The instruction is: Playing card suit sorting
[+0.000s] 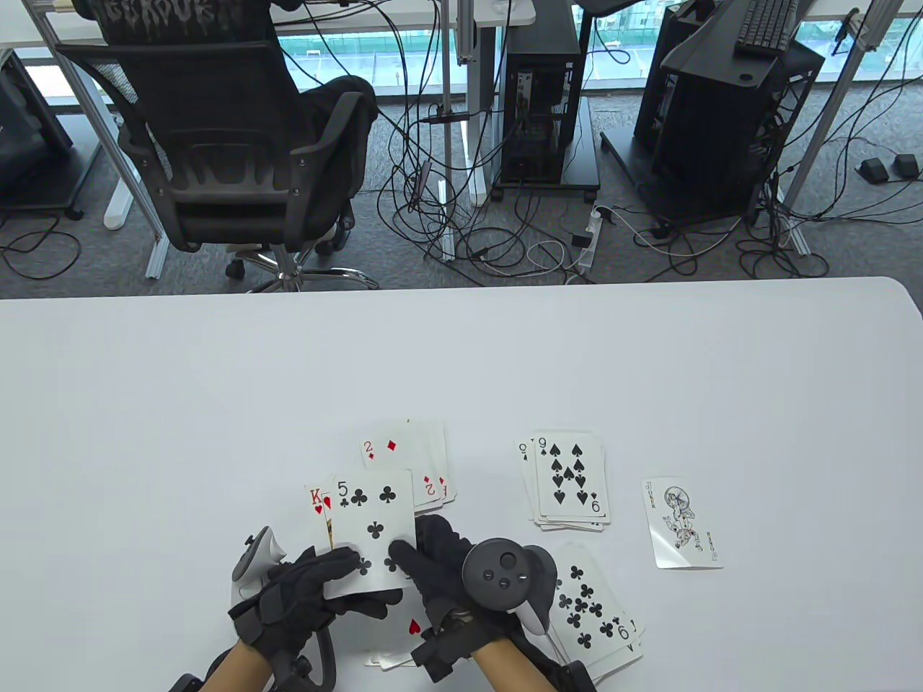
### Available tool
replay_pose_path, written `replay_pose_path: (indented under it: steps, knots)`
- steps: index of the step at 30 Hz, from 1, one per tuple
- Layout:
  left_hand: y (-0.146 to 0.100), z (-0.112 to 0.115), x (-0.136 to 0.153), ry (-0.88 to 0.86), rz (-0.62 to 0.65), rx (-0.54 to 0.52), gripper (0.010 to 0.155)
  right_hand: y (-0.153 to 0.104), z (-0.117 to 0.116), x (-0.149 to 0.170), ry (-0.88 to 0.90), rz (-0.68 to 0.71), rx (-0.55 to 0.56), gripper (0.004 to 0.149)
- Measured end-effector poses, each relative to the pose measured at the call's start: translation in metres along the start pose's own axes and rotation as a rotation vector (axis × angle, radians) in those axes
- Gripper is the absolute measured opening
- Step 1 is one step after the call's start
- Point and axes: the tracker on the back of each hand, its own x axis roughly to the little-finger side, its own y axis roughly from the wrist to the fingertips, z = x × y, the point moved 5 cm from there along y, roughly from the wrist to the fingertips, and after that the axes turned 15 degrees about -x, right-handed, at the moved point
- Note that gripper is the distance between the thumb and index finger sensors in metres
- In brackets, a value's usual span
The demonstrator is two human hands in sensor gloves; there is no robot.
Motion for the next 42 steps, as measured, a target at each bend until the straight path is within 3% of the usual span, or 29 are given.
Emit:
replay_pose_path:
  steps: [2, 7, 14, 20, 26, 30, 32, 35, 42]
  knots:
    - [0.0, -0.003, 0.002, 0.016, -0.014, -0.012, 0.043, 0.0, -0.002, -0.002, -0.048, 0.001, -0.009, 0.059]
    - [0.0, -0.002, 0.004, -0.001, -0.017, -0.008, 0.043, -0.002, 0.001, -0.004, 0.006, 0.03, 0.026, 0.042]
    - [0.001, -0.003, 0.001, 0.004, 0.004, -0.005, 0.043, -0.01, 0.017, 0.007, 0.003, -0.008, 0.091, 0.042]
    - [0.001, -0.004, 0.001, -0.002, 0.009, -0.012, 0.042, -0.023, 0.043, 0.026, 0.08, -0.088, 0.154, 0.041]
    - [0.001, -0.004, 0.0, -0.006, 0.003, -0.022, 0.042, -0.037, 0.086, 0.042, 0.019, -0.178, 0.099, 0.041]
    - [0.0, -0.003, 0.0, -0.009, 0.005, -0.021, 0.042, -0.05, 0.109, 0.054, -0.084, -0.252, -0.055, 0.04]
    - [0.0, -0.004, 0.0, -0.01, 0.004, -0.022, 0.042, -0.059, 0.113, 0.067, -0.133, -0.36, -0.201, 0.041]
    - [0.0, -0.004, 0.0, -0.011, 0.0, -0.025, 0.042, -0.075, 0.114, 0.087, -0.243, -0.507, -0.322, 0.041]
    - [0.0, -0.005, -0.002, -0.017, 0.005, -0.036, 0.042, -0.098, 0.108, 0.127, -0.416, -0.705, -0.44, 0.044]
